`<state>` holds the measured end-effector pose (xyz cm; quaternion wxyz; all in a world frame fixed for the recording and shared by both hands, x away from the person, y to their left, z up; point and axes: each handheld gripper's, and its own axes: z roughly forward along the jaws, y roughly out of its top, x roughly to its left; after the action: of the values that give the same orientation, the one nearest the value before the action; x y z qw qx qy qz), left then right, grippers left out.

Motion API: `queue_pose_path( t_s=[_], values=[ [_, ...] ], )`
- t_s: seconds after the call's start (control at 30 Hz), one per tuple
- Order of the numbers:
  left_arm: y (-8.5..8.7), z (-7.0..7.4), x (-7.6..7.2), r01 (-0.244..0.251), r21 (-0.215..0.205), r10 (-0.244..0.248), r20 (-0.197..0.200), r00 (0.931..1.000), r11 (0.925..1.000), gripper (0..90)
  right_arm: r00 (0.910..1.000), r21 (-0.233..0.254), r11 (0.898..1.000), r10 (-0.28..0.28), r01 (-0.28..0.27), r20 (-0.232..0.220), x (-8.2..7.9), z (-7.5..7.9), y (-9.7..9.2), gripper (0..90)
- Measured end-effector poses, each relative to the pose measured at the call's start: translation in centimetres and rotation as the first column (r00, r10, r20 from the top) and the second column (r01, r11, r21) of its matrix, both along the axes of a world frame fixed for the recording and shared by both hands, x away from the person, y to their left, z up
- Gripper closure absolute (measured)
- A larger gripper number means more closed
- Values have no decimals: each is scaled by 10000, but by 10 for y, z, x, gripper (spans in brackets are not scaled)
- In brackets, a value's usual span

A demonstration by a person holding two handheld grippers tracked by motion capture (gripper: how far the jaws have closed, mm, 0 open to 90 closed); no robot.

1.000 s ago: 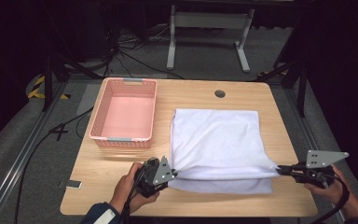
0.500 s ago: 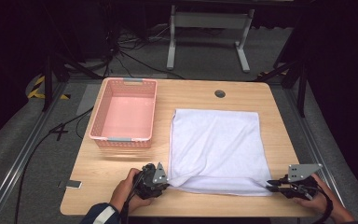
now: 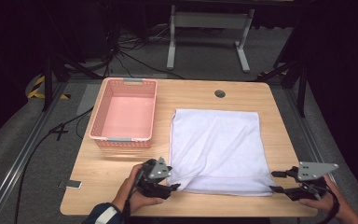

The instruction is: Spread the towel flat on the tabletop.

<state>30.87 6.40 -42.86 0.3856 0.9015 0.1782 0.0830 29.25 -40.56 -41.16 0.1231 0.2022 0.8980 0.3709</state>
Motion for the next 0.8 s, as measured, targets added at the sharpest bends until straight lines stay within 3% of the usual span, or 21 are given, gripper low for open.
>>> queue_pose_path(
  t_s=[0.03, 0.1, 0.13, 0.17, 0.2, 0.23, 0.3, 0.33, 0.37, 0.43, 0.53, 0.6, 0.67, 0.73, 0.8],
  values=[
    [-7, -3, 2, 163, -33, -163, -156, 9997, 9999, 364, 9999, -199, 9997, -112, 110, -93, 4, -2, 3, 458],
    [-17, -9, 5, 356, 556, -344, -215, 9992, 9978, 382, 9984, -240, 9994, -270, 258, -491, 15, -11, 6, 460],
    [-20, -12, 7, 637, 622, -620, -286, 9977, 9960, 399, 9960, -384, 9983, -468, 439, -761, 21, -15, 7, 447],
    [-20, -12, 7, 637, 622, -620, -286, 9977, 9960, 471, 9960, -384, 9983, -468, 439, -761, 21, -15, 7, 447],
    [-24, -15, 9, 869, 837, -842, -351, 9958, 9927, 471, 9936, -403, 9984, -442, 402, -1040, 25, -19, 7, 465],
    [-26, -16, 10, 1022, 1103, -986, -374, 9944, 9886, 547, 9910, -402, 9987, -353, 303, -1293, 28, -23, 8, 487],
    [-28, -20, 10, 1351, 1469, -1301, -430, 9906, 9799, 689, 9861, -693, 9975, -212, 99, -1647, 29, -28, 11, 595],
    [-27, -20, 11, 1379, 1438, -1325, -465, 9901, 9799, 754, 9865, -755, 9966, 201, -328, -1628, 26, -29, 13, 713],
    [-25, -19, 12, 1401, 1491, -1332, -551, 9896, 9789, 789, 9859, -761, 9952, 494, -622, -1600, 23, -29, 14, 776],
    [-21, -18, 11, 1365, 1179, -1310, -537, 9899, 9836, 821, 9857, -756, 9913, 966, -1077, -1381, 17, -26, 14, 835],
    [-12, -15, 10, 1450, 1247, -1428, -259, 9894, 9815, 823, 9804, -232, 9836, 1760, -1786, -881, 2, -12, 9, 808],
    [-3, -16, 6, 1553, 1206, -1519, -370, 9877, 9805, 810, 9696, -76, 9737, 2262, -2279, -928, -7, -6, 8, 750],
    [5, -17, 6, 1214, 1150, -1165, -484, 9920, 9859, 693, 9601, -453, 9632, 2594, -2651, -1042, -15, -5, 9, 695],
    [16, -16, 6, 835, 1140, -780, -520, 9956, 9900, 527, 9476, -501, 9522, 2934, -3015, -1267, -21, -7, 9, 653],
    [25, -16, 6, 231, 647, -190, -637, 9978, 9976, 448, 9428, -487, 9472, 3090, -3169, -1251, -25, -7, 10, 610]
  ],
)
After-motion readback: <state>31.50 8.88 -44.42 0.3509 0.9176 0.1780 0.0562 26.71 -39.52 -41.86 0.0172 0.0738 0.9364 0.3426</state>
